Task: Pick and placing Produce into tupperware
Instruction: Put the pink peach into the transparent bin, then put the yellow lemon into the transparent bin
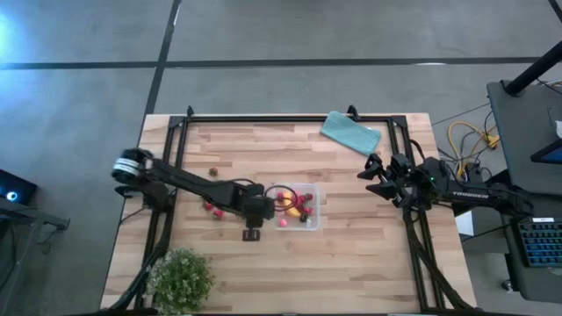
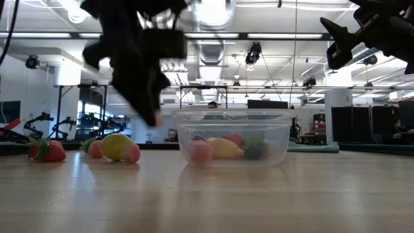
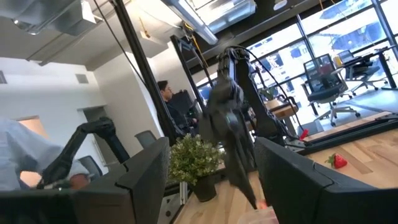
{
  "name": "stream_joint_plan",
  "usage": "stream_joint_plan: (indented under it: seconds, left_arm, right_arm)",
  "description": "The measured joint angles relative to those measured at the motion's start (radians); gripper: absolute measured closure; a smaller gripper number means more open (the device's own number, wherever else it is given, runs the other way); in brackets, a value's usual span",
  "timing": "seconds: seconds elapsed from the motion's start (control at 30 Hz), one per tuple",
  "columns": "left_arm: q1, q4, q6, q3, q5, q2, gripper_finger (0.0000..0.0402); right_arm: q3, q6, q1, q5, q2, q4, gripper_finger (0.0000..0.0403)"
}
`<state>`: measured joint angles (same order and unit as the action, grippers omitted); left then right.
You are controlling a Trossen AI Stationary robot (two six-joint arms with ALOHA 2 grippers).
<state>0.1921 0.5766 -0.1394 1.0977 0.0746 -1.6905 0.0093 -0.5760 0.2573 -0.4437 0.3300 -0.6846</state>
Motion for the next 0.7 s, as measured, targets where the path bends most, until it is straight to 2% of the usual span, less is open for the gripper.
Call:
stream_joint_plan:
  seconds: [0.13, 0.27, 0.43, 0.7]
  left_arm:
    - [0.0, -0.064, 0.086, 0.003, 0.012, 0.121, 0.0313]
    - [-0.018, -0.21, 0.146, 0.005, 0.01, 0.161, 0.0312]
    - [-0.044, -0.256, 0.145, 0.056, 0.011, 0.09, 0.0294]
    - [-0.05, -0.235, 0.096, 0.164, -0.001, -0.025, 0.0224]
  right_arm:
    - [0.0, 0.0, 0.0, 0.0, 0.001, -0.001, 0.0174]
    - [0.0, 0.0, 0.0, 0.0, 0.002, 0.001, 0.0174]
    - [0.0, 0.0, 0.0, 0.0, 0.006, 0.001, 0.0174]
    - [0.0, 0.0, 0.0, 0.0, 0.007, 0.0, 0.0174]
